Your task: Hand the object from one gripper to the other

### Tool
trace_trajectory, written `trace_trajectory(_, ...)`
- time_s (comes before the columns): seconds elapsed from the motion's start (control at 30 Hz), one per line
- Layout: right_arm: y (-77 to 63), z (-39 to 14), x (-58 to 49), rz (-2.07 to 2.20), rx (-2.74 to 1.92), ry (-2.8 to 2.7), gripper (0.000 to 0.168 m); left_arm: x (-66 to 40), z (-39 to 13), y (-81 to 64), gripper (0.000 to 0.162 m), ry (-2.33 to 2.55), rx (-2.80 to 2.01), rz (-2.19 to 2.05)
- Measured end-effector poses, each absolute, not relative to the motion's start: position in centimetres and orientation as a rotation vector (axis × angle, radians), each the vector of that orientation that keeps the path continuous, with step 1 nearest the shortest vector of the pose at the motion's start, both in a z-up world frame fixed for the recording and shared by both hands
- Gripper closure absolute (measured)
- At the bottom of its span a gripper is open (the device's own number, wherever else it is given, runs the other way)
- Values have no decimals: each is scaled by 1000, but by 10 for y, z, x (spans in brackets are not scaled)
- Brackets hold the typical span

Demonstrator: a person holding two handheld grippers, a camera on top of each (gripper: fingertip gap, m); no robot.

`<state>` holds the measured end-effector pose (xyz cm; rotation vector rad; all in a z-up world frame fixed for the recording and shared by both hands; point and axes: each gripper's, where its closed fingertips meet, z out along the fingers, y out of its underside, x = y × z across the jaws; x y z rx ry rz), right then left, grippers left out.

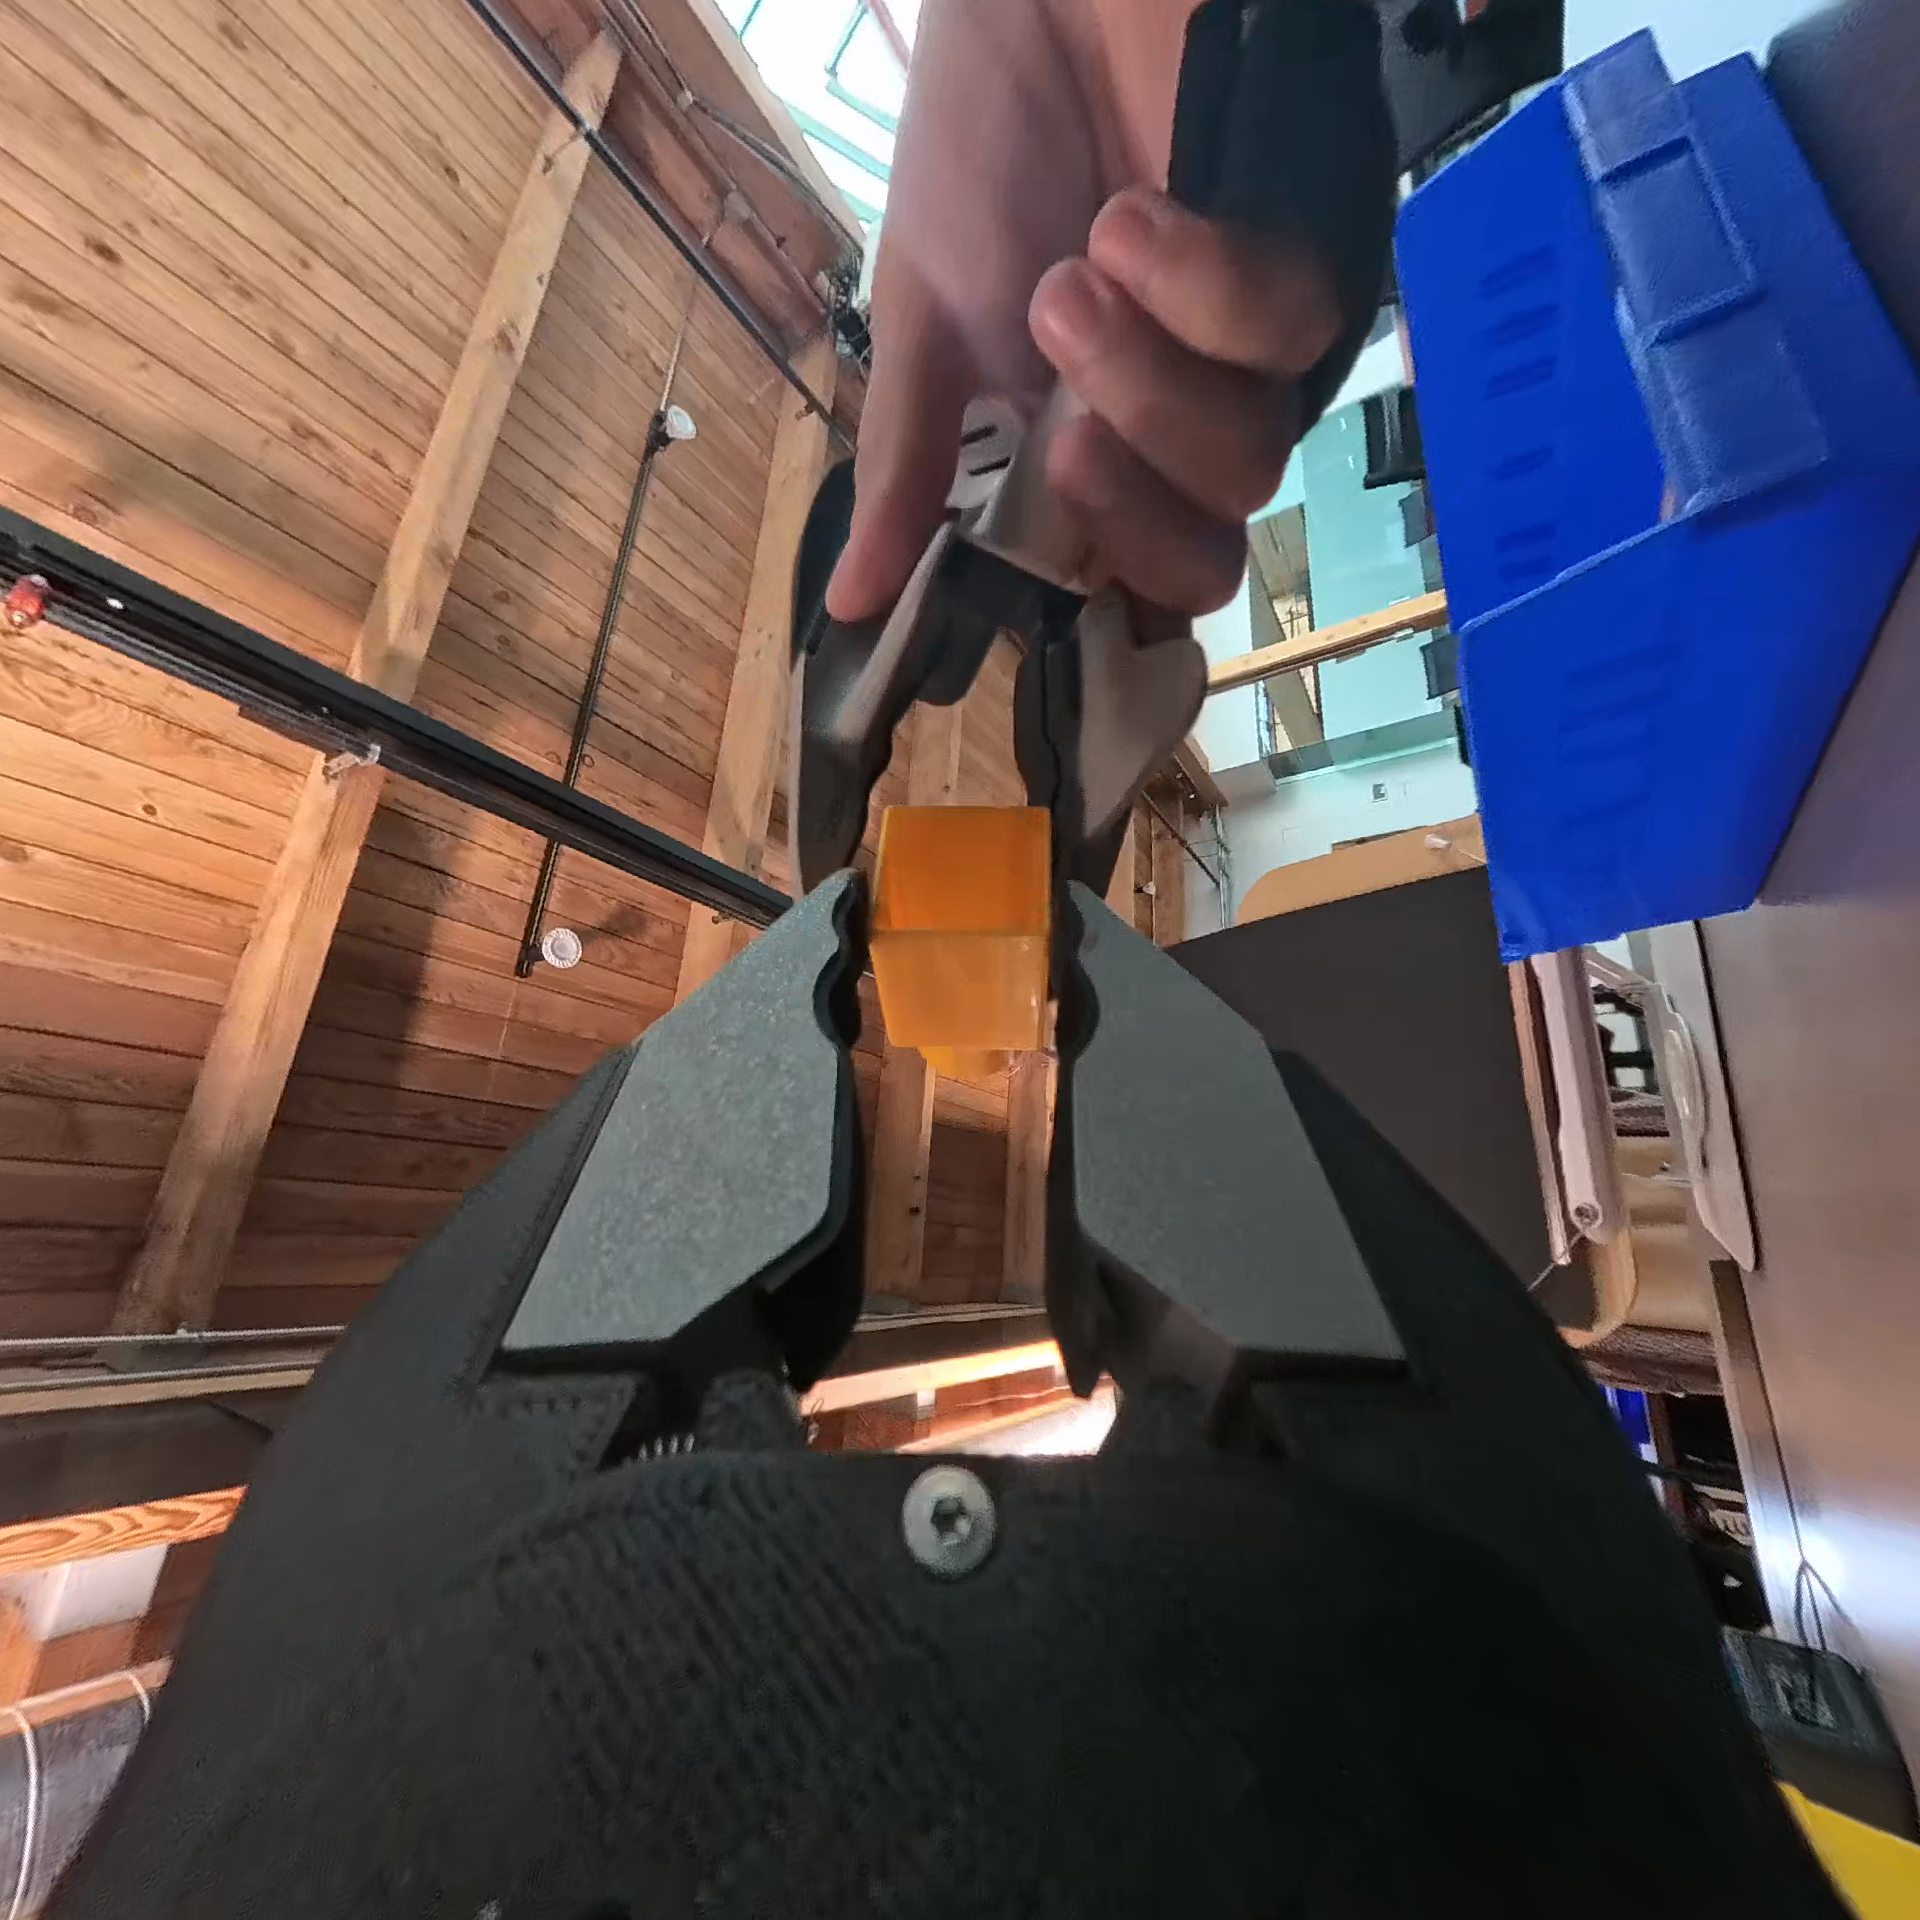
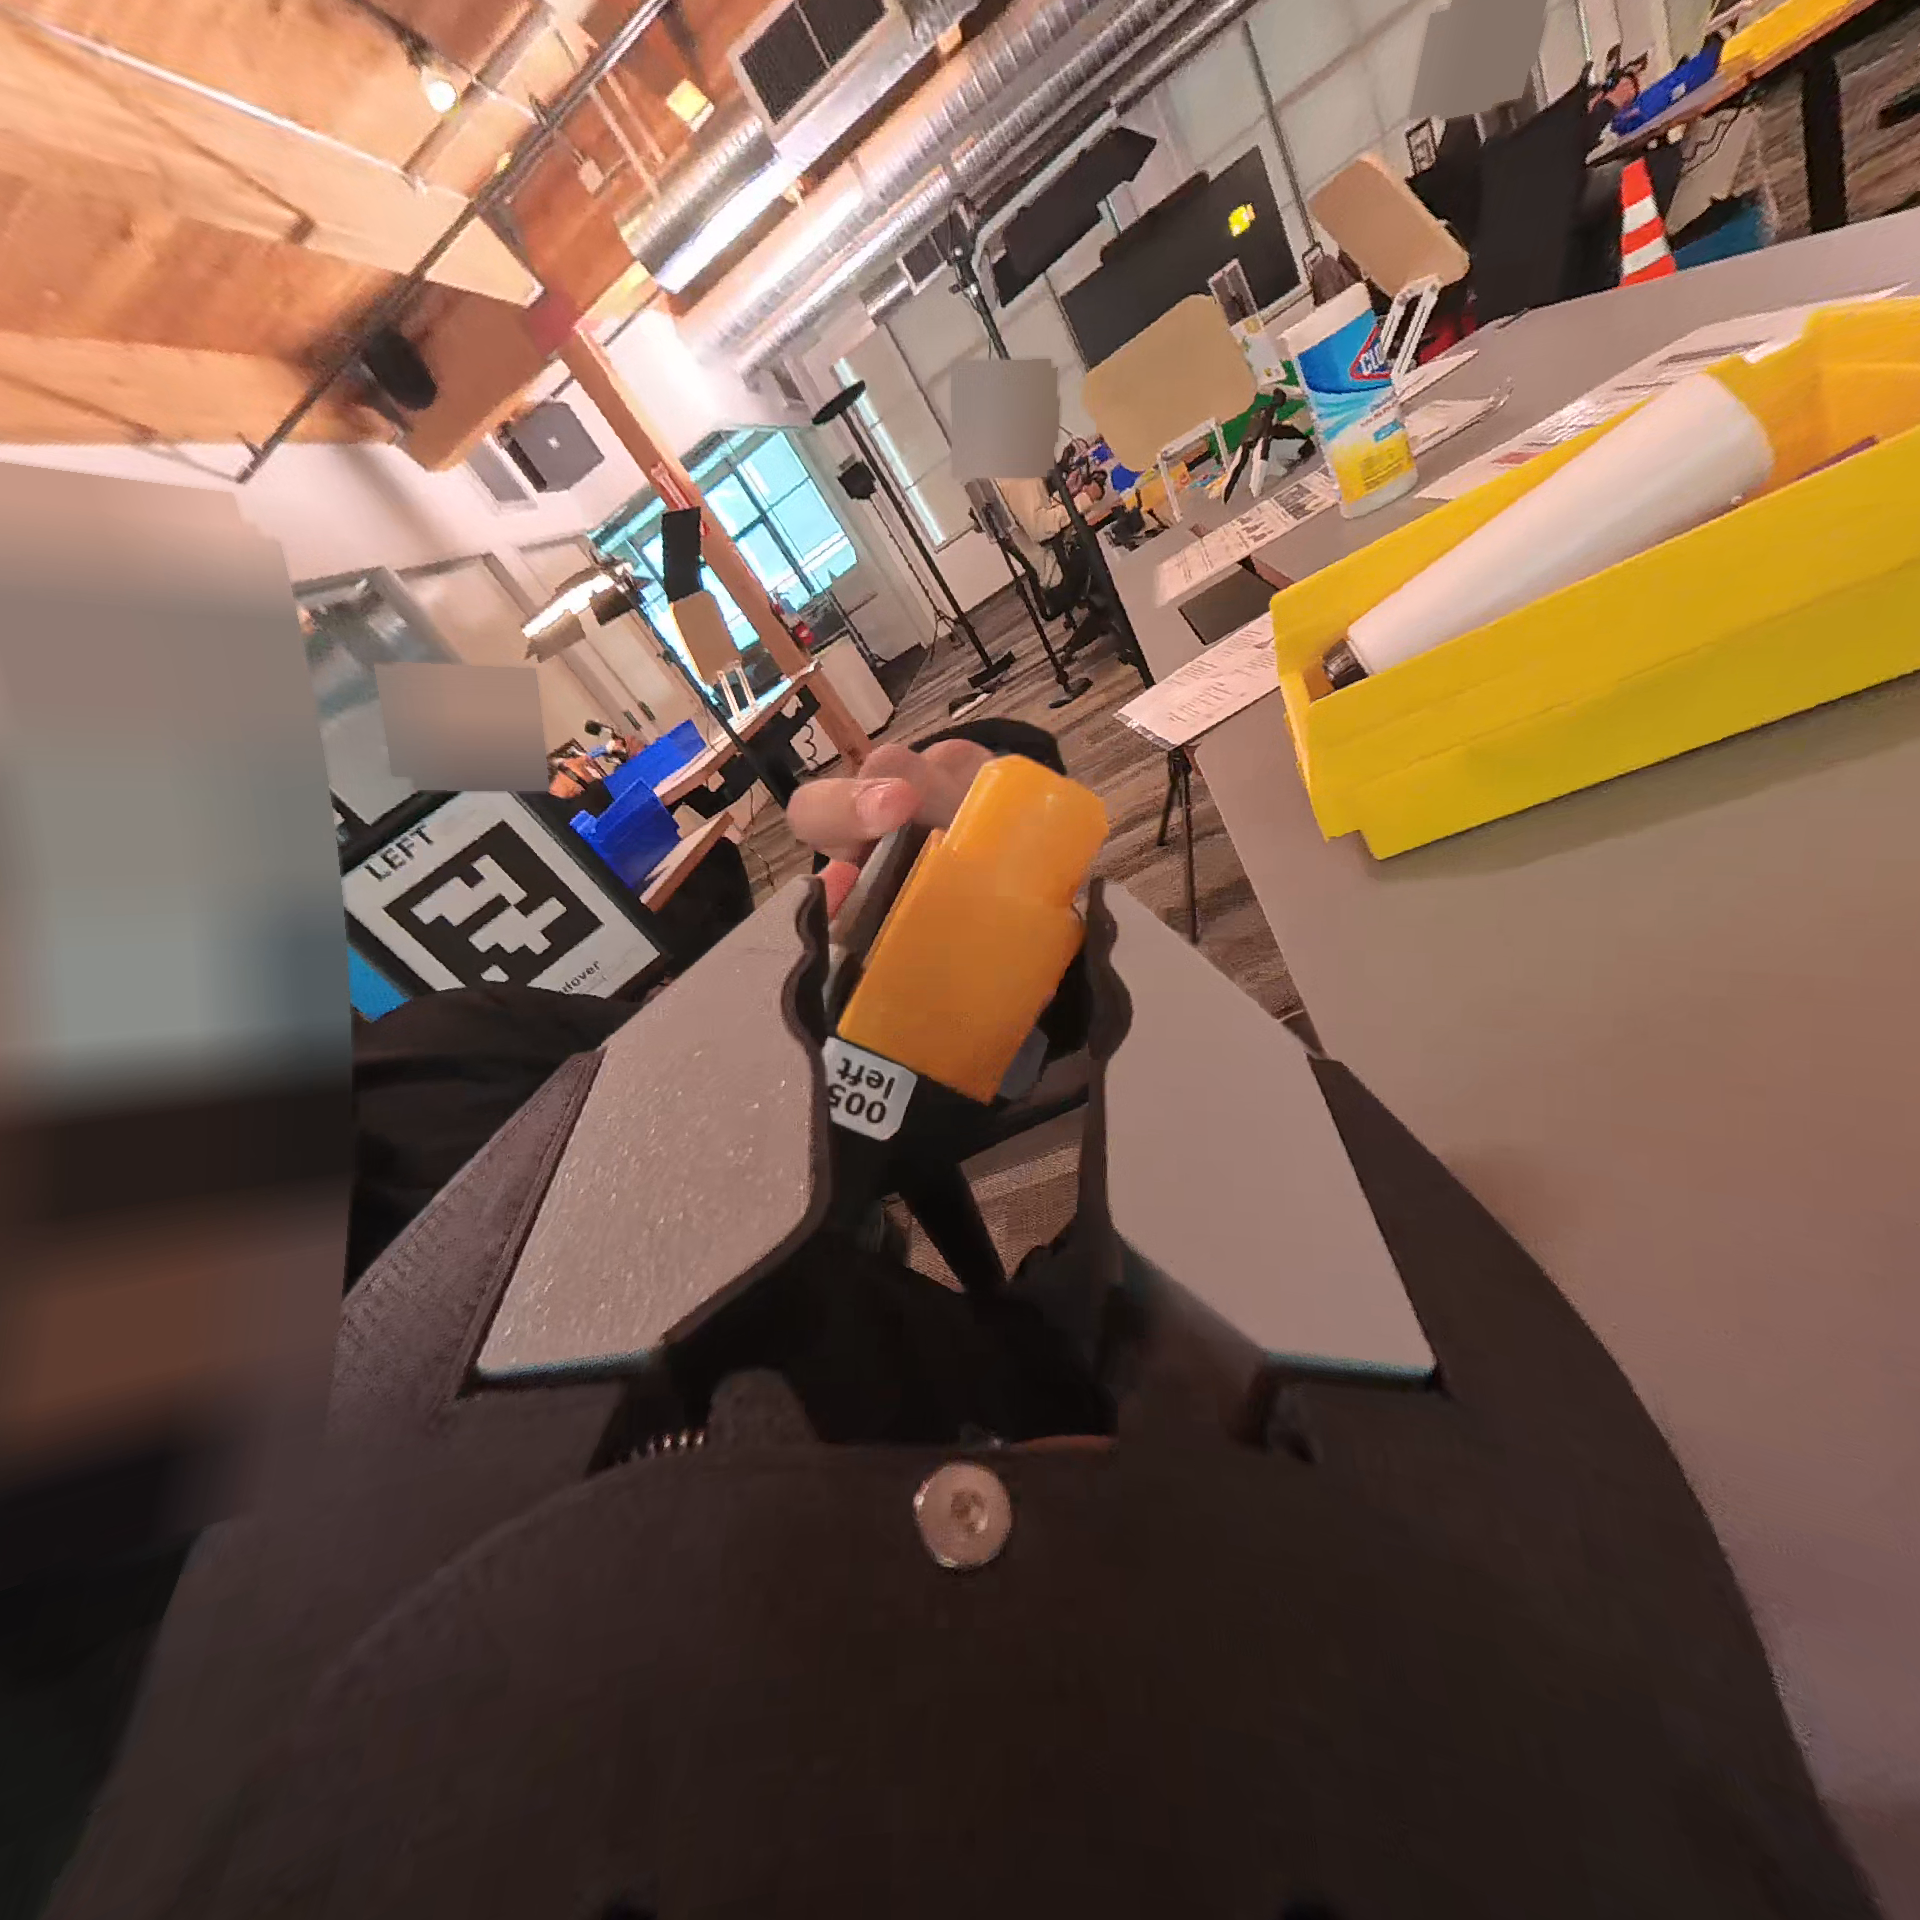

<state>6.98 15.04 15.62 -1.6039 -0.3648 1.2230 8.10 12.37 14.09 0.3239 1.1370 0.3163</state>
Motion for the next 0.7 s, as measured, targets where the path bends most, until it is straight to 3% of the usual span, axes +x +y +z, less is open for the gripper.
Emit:
trace_trajectory(0.3,164,150,78,1086,-1618,-337,128,91,137,138,130,1197,143,178)
trace_trajectory(0.37,171,156,96,999,-1582,-270,129,91,137,142,144,1270,10,10)
trace_trajectory(0.4,174,159,110,935,-1563,-224,129,89,141,146,142,1286,-50,-49)
trace_trajectory(0.53,179,166,220,489,-1460,65,129,85,155,181,159,1319,-339,-136)
trace_trajectory(0.7,161,110,361,-166,-1597,364,128,83,147,212,162,1387,-642,-283)
